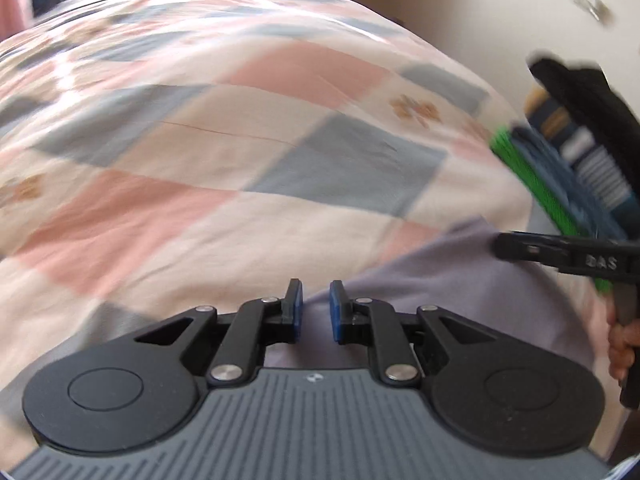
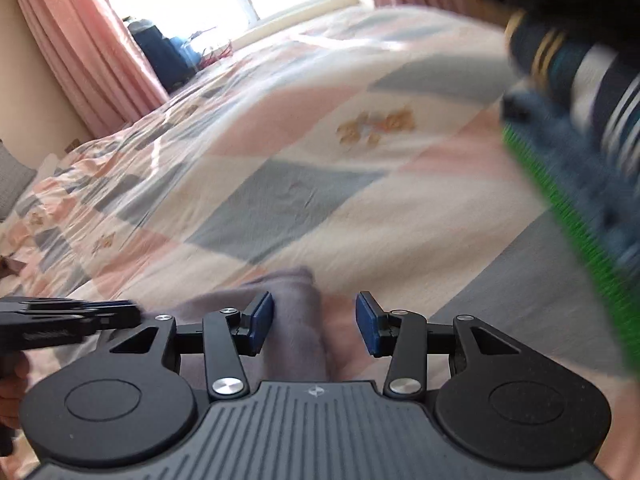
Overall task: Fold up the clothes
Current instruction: 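Fold the sweatshirt over again and open both tools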
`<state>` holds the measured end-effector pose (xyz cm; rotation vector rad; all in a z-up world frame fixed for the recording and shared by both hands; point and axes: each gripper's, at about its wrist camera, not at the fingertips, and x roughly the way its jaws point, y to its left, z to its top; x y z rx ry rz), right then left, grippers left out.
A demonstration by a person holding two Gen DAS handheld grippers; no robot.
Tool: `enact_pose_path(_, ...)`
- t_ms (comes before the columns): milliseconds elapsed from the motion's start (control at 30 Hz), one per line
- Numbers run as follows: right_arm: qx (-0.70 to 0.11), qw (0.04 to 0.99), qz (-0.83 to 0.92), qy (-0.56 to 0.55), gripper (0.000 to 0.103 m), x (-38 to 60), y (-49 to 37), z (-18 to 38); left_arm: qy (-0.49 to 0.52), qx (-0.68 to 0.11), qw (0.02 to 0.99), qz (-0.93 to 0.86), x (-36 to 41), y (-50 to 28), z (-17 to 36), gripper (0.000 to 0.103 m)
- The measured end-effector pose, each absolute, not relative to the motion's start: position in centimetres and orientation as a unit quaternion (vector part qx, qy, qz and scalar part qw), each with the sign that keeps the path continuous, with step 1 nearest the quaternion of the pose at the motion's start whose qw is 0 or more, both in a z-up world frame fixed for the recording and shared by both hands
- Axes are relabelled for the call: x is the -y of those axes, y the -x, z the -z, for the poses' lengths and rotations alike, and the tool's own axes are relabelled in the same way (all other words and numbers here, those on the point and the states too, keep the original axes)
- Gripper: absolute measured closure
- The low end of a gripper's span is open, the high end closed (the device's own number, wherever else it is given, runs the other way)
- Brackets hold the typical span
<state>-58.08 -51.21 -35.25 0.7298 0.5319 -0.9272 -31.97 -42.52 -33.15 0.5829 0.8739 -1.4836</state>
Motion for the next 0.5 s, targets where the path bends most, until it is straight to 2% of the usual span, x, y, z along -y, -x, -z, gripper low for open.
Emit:
enact_pose_path(133,-0.242,0.811,0.440,-0.302,0.062,47.4,59.4,31.3,-0.243,-0.380,0.618,0.644,39.3,32.0,29.9,0.092)
enact_pose_path(200,-0.248,0.820,0.424,-0.295,0.062,45.2,59.2,31.1,-0.244,-0.370,0.606,0.660,37.9,32.9,29.2,0.092)
enact_pose_path(267,-0.261,0.825,0.406,-0.293,0.062,43.4,58.8,31.8,-0.249,-0.359,0.599,0.671,37.8,33.7,30.3,0.091)
enact_pose_path(367,-0.292,0.799,0.423,-0.311,0.069,43.5,58.6,35.7,-0.260,-0.372,0.597,0.661,39.8,33.6,33.9,0.089)
enact_pose_path(433,-0.283,0.786,0.439,-0.330,0.073,44.4,59.2,36.8,-0.266,-0.370,0.593,0.664,41.1,33.5,34.9,0.089)
enact_pose_path(500,-0.264,0.783,0.455,-0.332,0.070,44.4,59.6,35.4,-0.272,-0.353,0.597,0.667,41.3,33.6,33.9,0.090)
